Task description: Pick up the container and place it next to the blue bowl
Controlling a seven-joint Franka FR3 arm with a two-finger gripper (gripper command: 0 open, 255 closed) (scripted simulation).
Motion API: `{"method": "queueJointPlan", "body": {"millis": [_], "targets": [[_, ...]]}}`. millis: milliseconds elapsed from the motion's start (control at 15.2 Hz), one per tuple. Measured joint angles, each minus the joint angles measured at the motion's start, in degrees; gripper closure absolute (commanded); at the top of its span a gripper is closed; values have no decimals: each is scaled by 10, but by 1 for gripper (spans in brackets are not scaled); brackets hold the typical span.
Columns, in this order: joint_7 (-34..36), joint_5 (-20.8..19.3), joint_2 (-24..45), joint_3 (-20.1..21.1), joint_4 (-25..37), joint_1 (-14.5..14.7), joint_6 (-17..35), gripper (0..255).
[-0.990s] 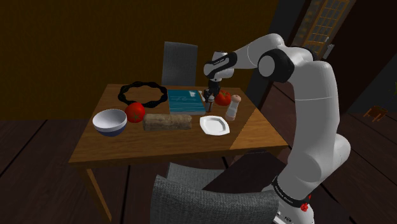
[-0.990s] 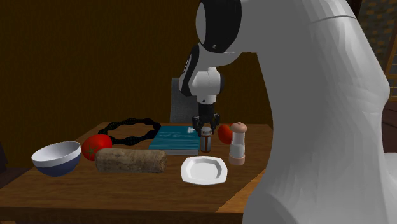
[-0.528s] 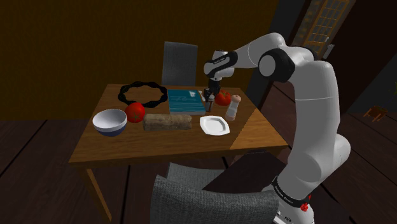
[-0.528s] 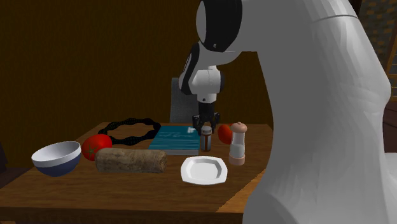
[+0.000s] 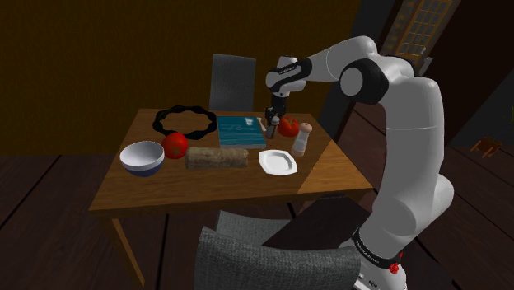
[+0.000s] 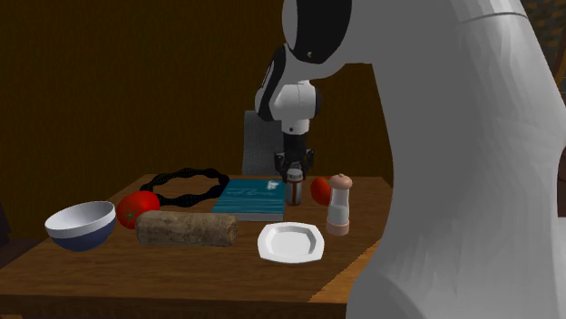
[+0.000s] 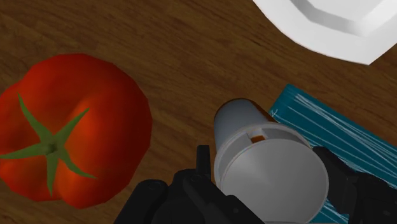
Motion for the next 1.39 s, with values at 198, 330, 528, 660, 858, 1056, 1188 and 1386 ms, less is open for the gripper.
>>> {"method": "queueJointPlan", "body": {"millis": [198, 330, 528, 660, 858, 1056, 1188, 1386], "targets": [[3, -2, -13, -1, 6, 2, -18, 255], [4, -3, -16, -1, 17, 2, -34, 255], [4, -5, -27, -2, 23, 2, -49, 255], [5, -6, -33, -3, 30, 2, -63, 255], [6, -7, -39, -3, 45, 3, -84, 255], [6, -8, -44, -4, 60, 2, -103, 255], [6, -9, -49, -4, 68, 2, -117, 255], [8, -10, -53, -5, 85, 2, -137, 255]]}}
